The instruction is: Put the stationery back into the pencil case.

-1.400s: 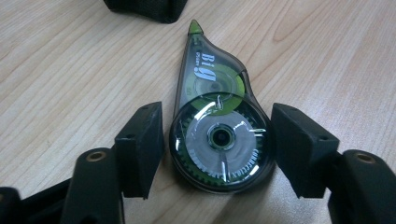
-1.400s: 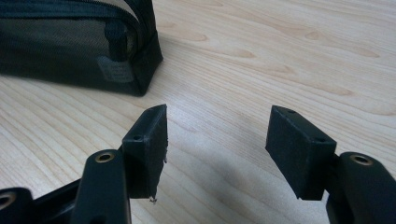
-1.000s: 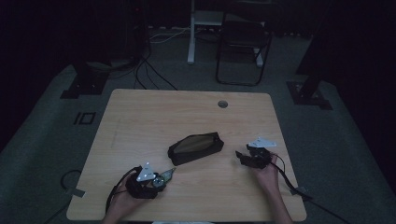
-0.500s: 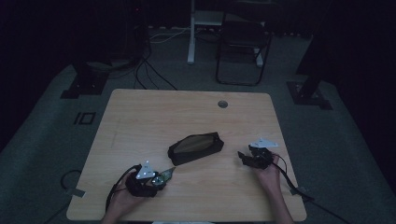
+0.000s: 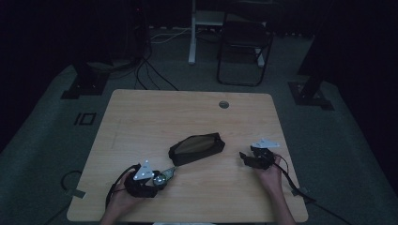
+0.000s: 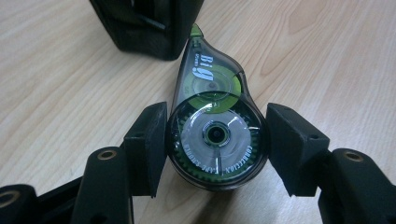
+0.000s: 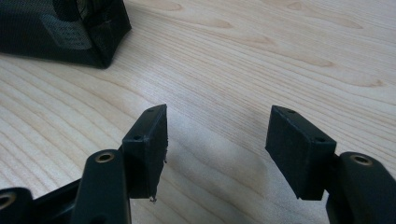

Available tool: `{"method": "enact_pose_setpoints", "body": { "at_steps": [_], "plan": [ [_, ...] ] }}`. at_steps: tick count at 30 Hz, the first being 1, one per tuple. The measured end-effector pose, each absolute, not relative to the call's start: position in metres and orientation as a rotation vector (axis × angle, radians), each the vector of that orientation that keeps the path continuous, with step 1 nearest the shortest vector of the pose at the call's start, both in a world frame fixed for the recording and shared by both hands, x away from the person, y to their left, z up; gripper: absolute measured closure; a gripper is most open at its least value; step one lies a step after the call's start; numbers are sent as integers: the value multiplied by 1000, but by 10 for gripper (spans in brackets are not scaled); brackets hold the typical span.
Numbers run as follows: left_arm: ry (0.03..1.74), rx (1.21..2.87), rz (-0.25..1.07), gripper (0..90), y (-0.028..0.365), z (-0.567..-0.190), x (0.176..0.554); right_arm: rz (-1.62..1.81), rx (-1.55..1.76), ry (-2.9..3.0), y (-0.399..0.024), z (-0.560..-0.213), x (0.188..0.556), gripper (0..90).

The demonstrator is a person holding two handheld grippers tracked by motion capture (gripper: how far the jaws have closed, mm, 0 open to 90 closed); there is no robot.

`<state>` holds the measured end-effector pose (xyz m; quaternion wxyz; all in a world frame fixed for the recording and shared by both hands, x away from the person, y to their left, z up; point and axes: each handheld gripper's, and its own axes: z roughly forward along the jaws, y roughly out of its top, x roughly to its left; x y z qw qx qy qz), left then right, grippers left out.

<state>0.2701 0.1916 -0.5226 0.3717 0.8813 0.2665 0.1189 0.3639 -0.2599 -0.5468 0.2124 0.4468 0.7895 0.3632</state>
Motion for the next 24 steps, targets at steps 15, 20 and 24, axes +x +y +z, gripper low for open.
{"method": "enact_pose_setpoints", "body": {
  "at_steps": [15, 20, 24],
  "plan": [
    [648, 2225, 317, 417, 193, -507, 265, 998, 1239, 2198, -260, -549, 365, 385],
    [633, 2217, 317, 417, 195, -502, 264, 994, 1238, 2200, -260, -550, 365, 385],
    [625, 2209, 320, 418, 195, -498, 263, 992, 1238, 2201, -260, -550, 366, 385]
  ]
}}
